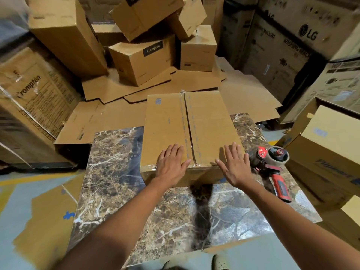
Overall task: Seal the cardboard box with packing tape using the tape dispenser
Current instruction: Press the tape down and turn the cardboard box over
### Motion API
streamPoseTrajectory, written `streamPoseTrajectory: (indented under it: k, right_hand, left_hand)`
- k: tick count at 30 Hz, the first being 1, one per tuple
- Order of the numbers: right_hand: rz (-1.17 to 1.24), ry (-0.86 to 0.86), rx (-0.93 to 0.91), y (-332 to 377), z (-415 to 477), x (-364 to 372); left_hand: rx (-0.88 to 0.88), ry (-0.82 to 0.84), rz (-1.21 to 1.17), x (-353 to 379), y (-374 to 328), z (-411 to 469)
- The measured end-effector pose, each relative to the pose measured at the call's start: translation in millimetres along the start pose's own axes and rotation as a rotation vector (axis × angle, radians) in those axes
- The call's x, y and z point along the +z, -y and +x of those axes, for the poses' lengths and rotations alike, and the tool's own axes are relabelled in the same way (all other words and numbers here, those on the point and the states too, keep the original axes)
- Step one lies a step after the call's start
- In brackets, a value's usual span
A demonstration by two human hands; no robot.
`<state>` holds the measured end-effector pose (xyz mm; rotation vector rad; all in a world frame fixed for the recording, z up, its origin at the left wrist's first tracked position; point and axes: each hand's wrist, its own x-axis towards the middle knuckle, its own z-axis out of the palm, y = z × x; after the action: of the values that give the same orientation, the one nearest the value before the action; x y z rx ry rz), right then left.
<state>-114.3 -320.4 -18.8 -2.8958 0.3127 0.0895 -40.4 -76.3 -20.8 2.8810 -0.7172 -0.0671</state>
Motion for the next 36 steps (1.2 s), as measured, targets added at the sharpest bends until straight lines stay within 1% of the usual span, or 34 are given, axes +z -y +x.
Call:
streamPoseTrajectory:
  k: [3, 8, 12, 16, 22, 25, 27, 30, 34, 36]
  right_hand:
    - [-0.057, 0.044, -0.119, 7.3, 2.8, -4.7]
    - [-0.069, 0.108, -0.284, 24.5, 15.5, -12.2]
    - [-0.057, 0.129, -0.321, 34.7, 23.0, -5.0]
    - [-0.074, 0.122, -0.352, 37.4, 22.6, 7.5]
    - [-0.115, 0.136, -0.498, 33.5, 28.9, 4.4]
    - [-0.081, 0.113, -0.564, 32.0, 33.3, -0.5]
    - [-0.055, 0.085, -0.578, 34.6, 36.5, -5.1]
    - [-0.022, 0.023, -0.533, 51.5, 41.5, -13.8]
    - [0.004, 0.033, -0.509, 85.4, 44.7, -16.4]
    - [0.031, 0.034, -0.504, 101.8, 47.1, -13.3]
  left_hand:
    - [-0.027, 0.004, -0.02, -3.4, -5.6, 8.2]
    - [-0.067, 0.089, 0.003, 4.5, -12.6, 13.0]
    - [-0.107, 0.091, -0.008, 5.5, -17.0, 9.7]
    - [-0.183, 0.066, 0.034, 7.9, -30.9, -6.0]
    - [-0.326, 0.077, 0.038, 7.6, -47.5, -29.8]
    - [-0.392, 0.08, 0.064, 4.2, -57.9, -39.8]
    - [-0.408, 0.071, 0.112, 2.2, -63.7, -47.5]
    - [-0.382, 0.04, 0.189, -5.4, -67.0, -55.6]
    - [-0.284, -0.055, 0.263, -19.4, -54.5, -56.3]
    - [-0.295, -0.093, 0.239, -29.0, -33.5, -50.1]
